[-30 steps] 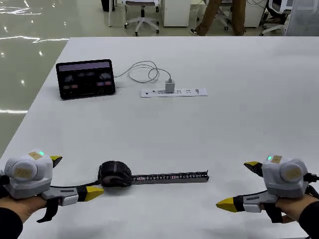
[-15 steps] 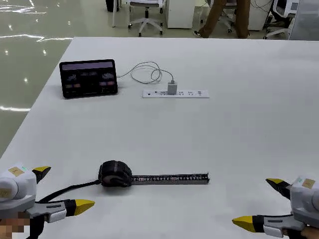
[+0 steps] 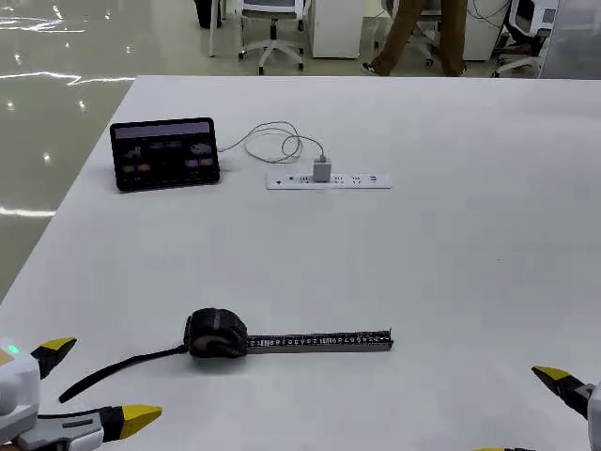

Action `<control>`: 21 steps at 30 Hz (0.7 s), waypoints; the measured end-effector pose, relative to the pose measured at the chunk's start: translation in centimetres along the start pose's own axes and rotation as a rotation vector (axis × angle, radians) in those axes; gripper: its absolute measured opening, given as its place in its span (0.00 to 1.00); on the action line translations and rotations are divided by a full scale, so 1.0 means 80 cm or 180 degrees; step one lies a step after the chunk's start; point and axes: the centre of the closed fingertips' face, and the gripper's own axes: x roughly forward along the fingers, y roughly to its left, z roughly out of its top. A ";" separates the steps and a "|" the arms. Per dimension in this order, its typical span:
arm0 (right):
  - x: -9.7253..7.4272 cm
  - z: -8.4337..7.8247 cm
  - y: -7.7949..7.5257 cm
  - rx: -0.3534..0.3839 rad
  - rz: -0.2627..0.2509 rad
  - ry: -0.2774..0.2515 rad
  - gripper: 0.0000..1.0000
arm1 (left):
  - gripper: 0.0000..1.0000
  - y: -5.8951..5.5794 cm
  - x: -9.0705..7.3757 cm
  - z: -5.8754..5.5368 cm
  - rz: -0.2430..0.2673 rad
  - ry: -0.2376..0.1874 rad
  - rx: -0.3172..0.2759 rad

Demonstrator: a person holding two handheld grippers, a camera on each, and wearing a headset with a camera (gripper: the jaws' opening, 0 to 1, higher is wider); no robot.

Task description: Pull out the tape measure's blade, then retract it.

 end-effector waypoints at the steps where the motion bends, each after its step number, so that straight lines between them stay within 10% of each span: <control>1: -0.001 -0.002 0.000 0.0000 -0.0010 0.0004 1.00 | 0.99 -0.001 -0.001 -0.002 -0.0004 0.0010 -0.0005; 21: -0.002 0.006 -0.007 0.0007 -0.0030 -0.0021 1.00 | 0.99 -0.016 0.008 -0.007 -0.0027 0.0054 -0.0028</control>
